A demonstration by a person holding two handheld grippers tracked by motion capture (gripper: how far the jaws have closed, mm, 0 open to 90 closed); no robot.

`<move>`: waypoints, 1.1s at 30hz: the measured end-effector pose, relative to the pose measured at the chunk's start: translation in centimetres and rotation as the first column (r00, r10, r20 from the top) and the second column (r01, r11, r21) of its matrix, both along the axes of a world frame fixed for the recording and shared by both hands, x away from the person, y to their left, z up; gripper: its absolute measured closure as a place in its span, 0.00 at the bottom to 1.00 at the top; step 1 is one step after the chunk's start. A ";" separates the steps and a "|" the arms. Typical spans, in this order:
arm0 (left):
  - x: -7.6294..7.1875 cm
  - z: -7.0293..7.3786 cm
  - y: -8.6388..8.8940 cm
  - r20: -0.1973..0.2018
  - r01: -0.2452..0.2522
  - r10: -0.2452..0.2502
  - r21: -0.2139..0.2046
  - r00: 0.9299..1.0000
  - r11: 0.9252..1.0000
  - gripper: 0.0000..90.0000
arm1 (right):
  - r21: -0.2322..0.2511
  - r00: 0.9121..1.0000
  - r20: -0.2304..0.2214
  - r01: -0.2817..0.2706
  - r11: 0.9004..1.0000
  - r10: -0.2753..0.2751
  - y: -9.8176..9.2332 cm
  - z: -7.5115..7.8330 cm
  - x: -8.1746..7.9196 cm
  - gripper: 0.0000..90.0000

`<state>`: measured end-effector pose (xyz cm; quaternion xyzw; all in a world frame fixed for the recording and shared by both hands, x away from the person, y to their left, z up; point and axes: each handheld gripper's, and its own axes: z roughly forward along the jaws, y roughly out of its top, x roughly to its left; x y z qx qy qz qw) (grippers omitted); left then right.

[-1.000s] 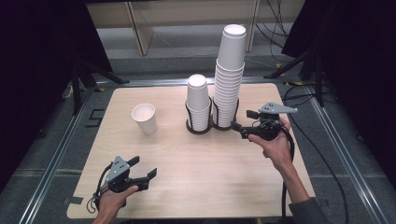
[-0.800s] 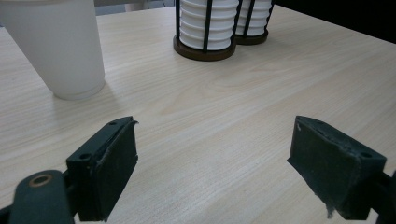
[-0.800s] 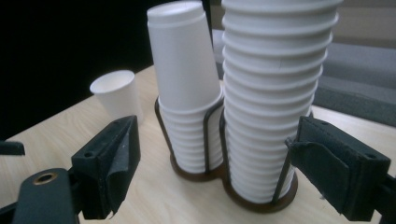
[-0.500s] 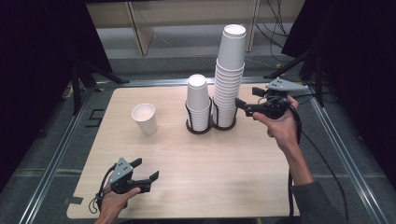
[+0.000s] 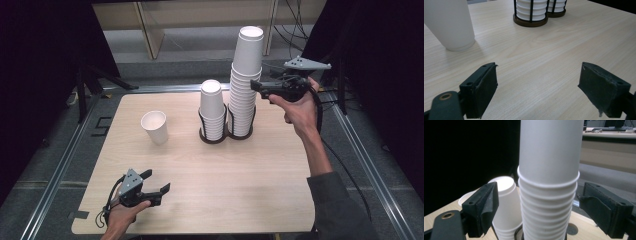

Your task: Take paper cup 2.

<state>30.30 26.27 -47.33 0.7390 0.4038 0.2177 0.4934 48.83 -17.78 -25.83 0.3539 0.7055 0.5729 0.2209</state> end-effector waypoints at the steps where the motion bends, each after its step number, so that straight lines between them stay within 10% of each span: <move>1: 0.0 0.0 0.0 -0.001 0.001 -0.001 0.006 1.000 1.000 0.16 | 0.000 1.000 -0.005 0.005 1.000 -0.005 0.1 0.2 0.2 0.17; 33: -0.3 -0.1 -0.5 -0.013 0.042 -0.042 -0.003 0.999 0.999 0.16 | 0.020 0.998 -0.020 0.056 0.998 -0.055 3.9 2.1 6.3 0.14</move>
